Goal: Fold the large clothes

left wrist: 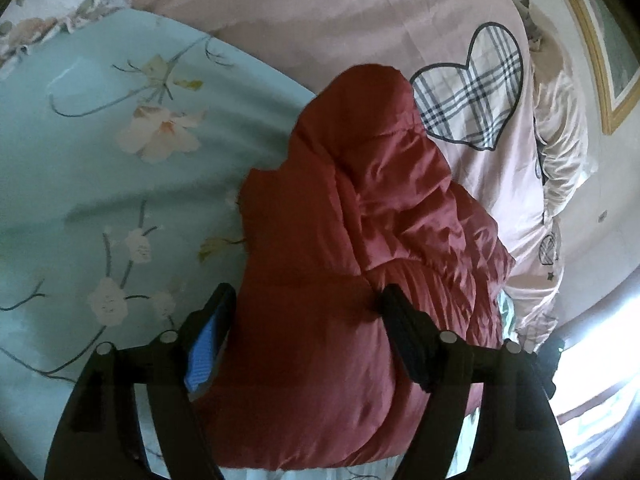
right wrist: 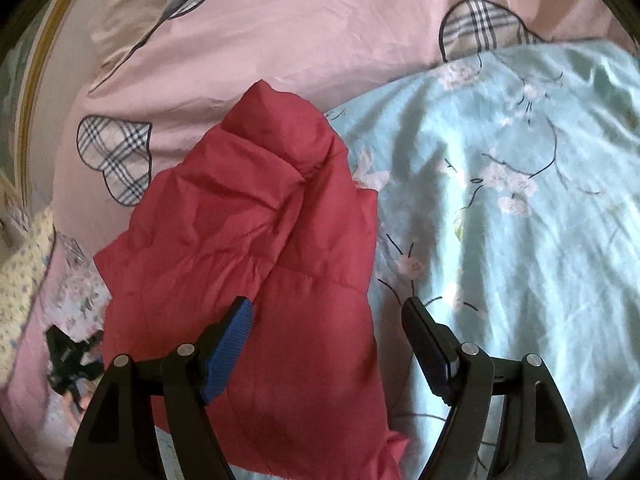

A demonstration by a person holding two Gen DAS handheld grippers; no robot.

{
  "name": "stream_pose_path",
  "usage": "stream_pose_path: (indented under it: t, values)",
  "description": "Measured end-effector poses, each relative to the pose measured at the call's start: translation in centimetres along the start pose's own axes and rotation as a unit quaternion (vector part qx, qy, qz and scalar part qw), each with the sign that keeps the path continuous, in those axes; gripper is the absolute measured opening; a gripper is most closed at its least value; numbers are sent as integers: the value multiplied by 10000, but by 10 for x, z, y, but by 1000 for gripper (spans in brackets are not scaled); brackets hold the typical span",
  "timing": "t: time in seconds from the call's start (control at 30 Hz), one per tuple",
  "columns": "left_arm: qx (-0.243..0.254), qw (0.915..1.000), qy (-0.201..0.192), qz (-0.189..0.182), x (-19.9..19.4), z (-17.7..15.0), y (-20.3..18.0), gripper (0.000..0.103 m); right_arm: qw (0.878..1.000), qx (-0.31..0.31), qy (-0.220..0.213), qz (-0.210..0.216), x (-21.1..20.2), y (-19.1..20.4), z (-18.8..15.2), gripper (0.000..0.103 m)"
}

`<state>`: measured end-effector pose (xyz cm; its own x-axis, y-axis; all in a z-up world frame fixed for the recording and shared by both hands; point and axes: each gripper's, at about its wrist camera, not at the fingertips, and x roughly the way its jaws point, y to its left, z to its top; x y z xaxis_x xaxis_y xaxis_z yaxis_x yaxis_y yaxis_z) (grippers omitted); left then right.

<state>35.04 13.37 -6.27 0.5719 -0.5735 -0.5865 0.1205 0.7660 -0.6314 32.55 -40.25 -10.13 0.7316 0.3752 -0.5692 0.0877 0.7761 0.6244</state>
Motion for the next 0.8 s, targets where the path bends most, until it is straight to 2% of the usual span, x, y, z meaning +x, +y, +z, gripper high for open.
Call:
stream_pose_path:
  t: [0.03, 0.1, 0.4, 0.6, 0.73, 0.77, 0.8]
  values:
    - [-1, 10000, 16, -18, 2, 1, 0, 75, 10000, 55, 19, 75, 3, -2, 1, 80]
    - [-16, 10000, 44, -60, 7, 2, 0, 83, 9997, 150, 73, 170, 8, -5, 3, 83]
    - [-177, 9991, 276, -276, 30, 6, 1, 86, 9970, 491, 286, 525, 35, -15, 5, 90]
    - [-129, 9989, 383, -239, 49, 7, -6, 96, 9944, 577, 453, 759, 52, -12, 6, 93]
    - [-86, 9989, 393, -240, 54, 6, -10, 96, 9914, 592, 656, 968, 62, -6, 3, 91]
    - [-26, 9990, 388, -236, 53, 6, -11, 93, 9911, 582, 682, 987, 63, -5, 3, 90]
    - [39, 9989, 387, -262, 53, 5, -13, 84, 9912, 549, 692, 986, 63, -3, 2, 86]
